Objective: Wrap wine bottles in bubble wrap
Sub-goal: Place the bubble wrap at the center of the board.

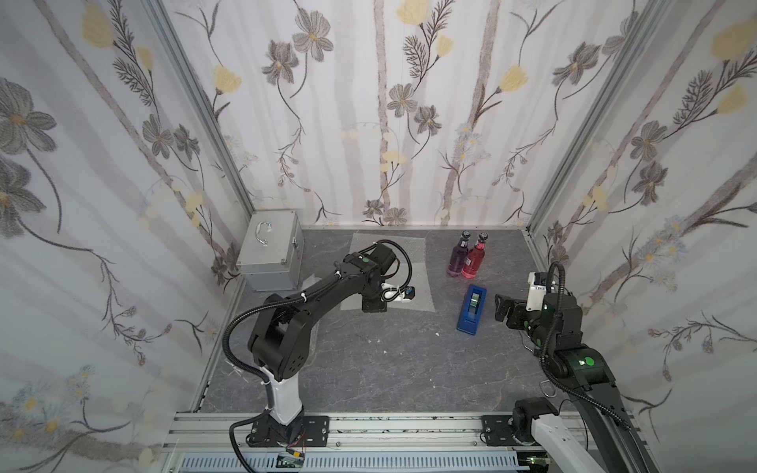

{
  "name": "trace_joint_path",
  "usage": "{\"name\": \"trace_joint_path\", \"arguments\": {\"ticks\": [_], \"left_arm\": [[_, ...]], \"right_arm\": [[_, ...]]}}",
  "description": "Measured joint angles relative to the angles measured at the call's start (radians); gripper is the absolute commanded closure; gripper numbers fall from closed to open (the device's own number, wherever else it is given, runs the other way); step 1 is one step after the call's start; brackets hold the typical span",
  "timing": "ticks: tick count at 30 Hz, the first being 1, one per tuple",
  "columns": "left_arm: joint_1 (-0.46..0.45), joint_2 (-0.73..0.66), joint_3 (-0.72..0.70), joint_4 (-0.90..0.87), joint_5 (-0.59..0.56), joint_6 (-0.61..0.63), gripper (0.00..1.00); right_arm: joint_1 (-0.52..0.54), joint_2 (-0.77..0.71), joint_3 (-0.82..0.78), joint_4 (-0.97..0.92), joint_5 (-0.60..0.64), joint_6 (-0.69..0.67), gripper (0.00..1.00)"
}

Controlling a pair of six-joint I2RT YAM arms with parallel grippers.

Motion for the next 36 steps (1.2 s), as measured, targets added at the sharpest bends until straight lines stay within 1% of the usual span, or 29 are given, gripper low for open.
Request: {"name": "trace_joint_path", "arguments": {"ticks": [3, 6, 10, 15, 18, 21, 24, 36], "left_arm": [[-0.05, -0.082, -0.133, -0.006, 0.032, -0.079, 1.0], [-0.101, -0.135, -0.239, -0.001, 0.08, -0.157, 1.0], [-0.141, -0.148, -0.342, 0.042, 0.116, -0.248, 1.0], [-0.194, -0.148, -0.415, 0.13, 0.129, -0.287, 1.0], [-0.215, -0.148, -0.443, 0.19, 0.124, -0.282, 1.0], [-0.246, -0.148, -0.456, 0.228, 0.122, -0.252, 1.0], [-0.254, -0.145, -0.458, 0.256, 0.117, -0.223, 1.0], [-0.262, -0.199, -0.521, 0.243, 0.1, -0.041, 1.0]], "right_arm": [[0.0, 0.0, 0.0, 0.001, 0.0, 0.0, 0.0], [-0.001, 0.0, 0.0, 0.002, 0.0, 0.0, 0.0], [-0.001, 0.0, 0.0, 0.002, 0.0, 0.0, 0.0], [-0.001, -0.006, 0.0, 0.002, 0.0, 0.0, 0.0], [-0.001, -0.007, 0.0, 0.002, 0.0, 0.0, 0.0], [-0.001, -0.007, 0.0, 0.002, 0.0, 0.0, 0.0], [-0.001, -0.007, 0.0, 0.002, 0.0, 0.0, 0.0], [-0.002, 0.007, 0.0, 0.003, 0.0, 0.0, 0.0]]}}
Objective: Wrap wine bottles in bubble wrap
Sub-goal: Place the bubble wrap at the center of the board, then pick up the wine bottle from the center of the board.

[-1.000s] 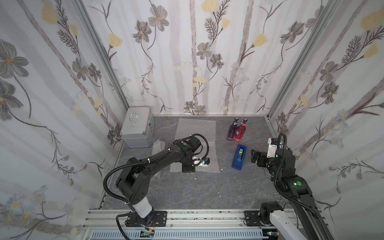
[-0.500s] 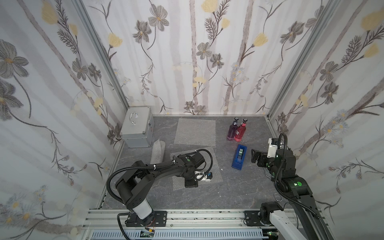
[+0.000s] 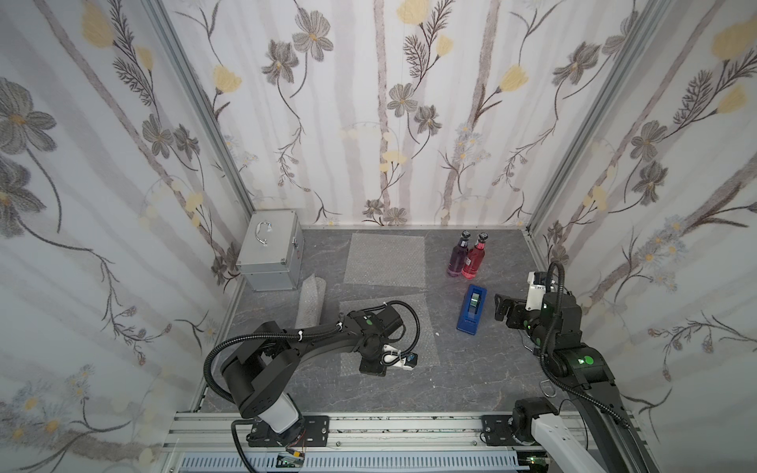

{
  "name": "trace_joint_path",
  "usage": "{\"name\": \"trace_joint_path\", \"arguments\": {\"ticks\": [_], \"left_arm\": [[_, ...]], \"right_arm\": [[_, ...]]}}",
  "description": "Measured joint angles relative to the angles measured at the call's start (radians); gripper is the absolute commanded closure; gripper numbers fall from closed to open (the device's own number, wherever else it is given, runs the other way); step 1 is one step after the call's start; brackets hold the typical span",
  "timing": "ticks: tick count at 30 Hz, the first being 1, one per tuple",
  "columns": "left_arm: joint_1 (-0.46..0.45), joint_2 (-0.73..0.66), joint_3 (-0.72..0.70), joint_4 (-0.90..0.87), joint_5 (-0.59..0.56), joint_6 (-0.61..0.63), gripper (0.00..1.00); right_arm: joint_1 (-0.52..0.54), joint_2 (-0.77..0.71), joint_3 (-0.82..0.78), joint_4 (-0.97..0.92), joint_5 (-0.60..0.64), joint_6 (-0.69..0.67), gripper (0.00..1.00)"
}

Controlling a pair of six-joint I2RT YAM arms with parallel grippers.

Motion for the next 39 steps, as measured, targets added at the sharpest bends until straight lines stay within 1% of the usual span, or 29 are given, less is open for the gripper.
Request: {"name": "trace_joint_path", "arguments": {"ticks": [5, 6, 7, 8, 12, 14, 17, 18, 21, 24, 28, 32, 33, 34, 36, 39], "left_arm": [[0.002, -0.004, -0.005, 0.002, -0.01, 0.032, 1.0], [0.002, -0.004, -0.008, 0.005, -0.015, 0.04, 0.91], [0.004, -0.004, -0.011, 0.006, -0.021, 0.048, 0.75], [0.005, -0.005, -0.013, 0.006, -0.029, 0.056, 0.64], [0.009, -0.036, -0.006, -0.01, -0.05, 0.069, 0.36], [0.009, -0.076, 0.02, -0.034, -0.051, 0.069, 0.17], [0.017, -0.133, 0.072, -0.052, -0.044, 0.024, 0.03], [0.026, -0.147, 0.084, -0.055, -0.04, 0.007, 0.0], [0.09, -0.197, 0.114, -0.052, -0.019, -0.093, 0.0], [0.201, -0.252, 0.126, -0.03, 0.028, -0.23, 0.0], [0.4, -0.335, 0.112, 0.057, 0.09, -0.473, 0.0], [0.596, -0.41, 0.05, 0.166, 0.158, -0.742, 0.0], [0.633, -0.422, 0.03, 0.188, 0.169, -0.796, 0.0], [0.666, -0.433, 0.01, 0.204, 0.177, -0.851, 0.0], [0.697, -0.447, -0.02, 0.231, 0.208, -0.925, 0.0], [0.733, -0.457, -0.057, 0.267, 0.249, -1.009, 0.0]], "right_arm": [[0.0, -0.002, 0.0, 0.001, 0.0, 0.0, 0.0], [0.0, -0.002, 0.0, 0.001, 0.0, 0.0, 0.0], [0.0, -0.002, 0.0, 0.002, 0.0, 0.0, 0.0], [0.0, -0.002, 0.0, 0.002, 0.0, 0.0, 0.0], [0.0, -0.002, -0.001, 0.003, 0.0, 0.0, 0.01], [0.0, 0.002, -0.005, 0.019, -0.005, 0.0, 0.02], [0.002, 0.035, 0.004, 0.054, -0.03, 0.003, 0.04], [0.004, 0.06, 0.021, 0.061, -0.036, 0.013, 0.04], [0.018, 0.187, 0.132, 0.104, -0.042, 0.039, 0.06], [0.051, 0.349, 0.277, 0.134, -0.04, 0.054, 0.07], [0.101, 0.598, 0.521, 0.13, -0.021, 0.065, 0.1], [0.129, 0.849, 0.789, 0.098, 0.002, 0.073, 0.14], [0.13, 0.893, 0.832, 0.089, 0.005, 0.078, 0.15], [0.13, 0.943, 0.882, 0.066, 0.013, 0.088, 0.15], [0.132, 1.021, 0.962, 0.023, 0.035, 0.099, 0.16], [0.133, 1.093, 1.019, -0.018, 0.071, 0.124, 0.19]]}}
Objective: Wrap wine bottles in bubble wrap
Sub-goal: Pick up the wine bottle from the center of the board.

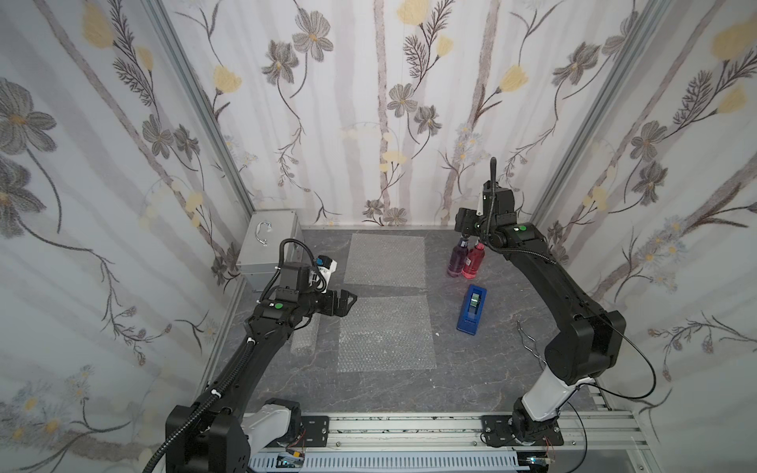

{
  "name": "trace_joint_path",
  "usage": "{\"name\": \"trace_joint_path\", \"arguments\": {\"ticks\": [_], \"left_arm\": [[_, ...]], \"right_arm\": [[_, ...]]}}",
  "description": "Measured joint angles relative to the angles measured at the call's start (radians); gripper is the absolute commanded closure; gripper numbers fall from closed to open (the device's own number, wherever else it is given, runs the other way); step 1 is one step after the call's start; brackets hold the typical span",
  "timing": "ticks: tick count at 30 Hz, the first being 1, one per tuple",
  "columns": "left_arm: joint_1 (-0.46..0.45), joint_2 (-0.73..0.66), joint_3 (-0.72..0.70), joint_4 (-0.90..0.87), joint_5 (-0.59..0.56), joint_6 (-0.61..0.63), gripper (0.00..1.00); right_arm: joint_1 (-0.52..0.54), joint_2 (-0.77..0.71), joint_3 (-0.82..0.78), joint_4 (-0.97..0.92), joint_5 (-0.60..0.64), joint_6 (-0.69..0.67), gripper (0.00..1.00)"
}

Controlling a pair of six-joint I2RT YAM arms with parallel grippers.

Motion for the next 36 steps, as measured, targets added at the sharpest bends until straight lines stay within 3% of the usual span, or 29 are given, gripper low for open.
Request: {"name": "trace_joint_path", "arguments": {"ticks": [7, 17, 21, 27, 32, 36], "left_arm": [[0.02, 0.006, -0.032, 0.052, 0.033, -0.094, 0.0], [0.026, 0.013, -0.044, 0.079, 0.035, -0.12, 0.0], [0.027, 0.014, -0.047, 0.085, 0.036, -0.122, 0.0], [0.027, 0.015, -0.053, 0.09, 0.038, -0.123, 0.0], [0.027, 0.016, -0.055, 0.09, 0.039, -0.127, 0.0], [0.019, 0.018, -0.038, 0.051, 0.031, -0.139, 0.0]], "right_arm": [[0.0, 0.109, 0.051, -0.043, 0.022, 0.027, 0.33], [0.0, 0.2, 0.079, -0.047, 0.047, 0.053, 0.34], [0.002, 0.221, 0.071, -0.046, 0.054, 0.053, 0.41], [0.003, 0.235, 0.03, -0.039, 0.072, 0.058, 0.6], [0.007, 0.231, 0.013, -0.03, 0.109, 0.061, 0.96], [0.019, 0.209, 0.014, -0.068, 0.098, 0.051, 1.0]]}}
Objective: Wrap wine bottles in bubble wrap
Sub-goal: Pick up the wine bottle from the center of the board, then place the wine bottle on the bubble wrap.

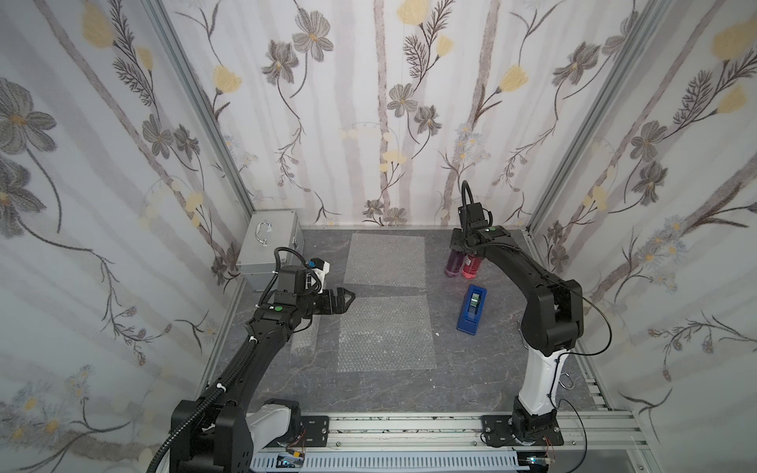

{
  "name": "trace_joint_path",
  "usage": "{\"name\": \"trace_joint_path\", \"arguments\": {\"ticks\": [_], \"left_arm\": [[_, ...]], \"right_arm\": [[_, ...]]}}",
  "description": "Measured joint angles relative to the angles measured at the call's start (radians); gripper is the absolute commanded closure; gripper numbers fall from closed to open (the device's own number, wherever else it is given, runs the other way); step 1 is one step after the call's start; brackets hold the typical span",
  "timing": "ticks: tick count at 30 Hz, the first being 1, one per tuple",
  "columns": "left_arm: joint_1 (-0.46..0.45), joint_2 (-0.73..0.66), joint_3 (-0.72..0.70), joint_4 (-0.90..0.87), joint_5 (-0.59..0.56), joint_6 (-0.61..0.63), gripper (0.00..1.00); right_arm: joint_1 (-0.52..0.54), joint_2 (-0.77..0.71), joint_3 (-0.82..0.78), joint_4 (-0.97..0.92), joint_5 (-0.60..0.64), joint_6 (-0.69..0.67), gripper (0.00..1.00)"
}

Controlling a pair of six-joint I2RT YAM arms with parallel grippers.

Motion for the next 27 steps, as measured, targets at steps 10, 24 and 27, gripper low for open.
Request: {"name": "trace_joint_path", "arguments": {"ticks": [10, 24, 27], "left_arm": [[-0.014, 0.098, 0.114, -0.296, -0.024, -0.058, 0.16], [-0.019, 0.278, 0.019, -0.277, 0.002, -0.217, 0.31], [-0.028, 0.332, 0.039, -0.262, -0.013, -0.223, 0.35]], "right_arm": [[0.061, -0.226, 0.089, -0.19, -0.134, -0.051, 1.0], [0.272, -0.385, -0.28, -0.223, -0.624, 0.038, 1.0], [0.308, -0.364, -0.315, -0.188, -0.673, 0.064, 1.0]]}}
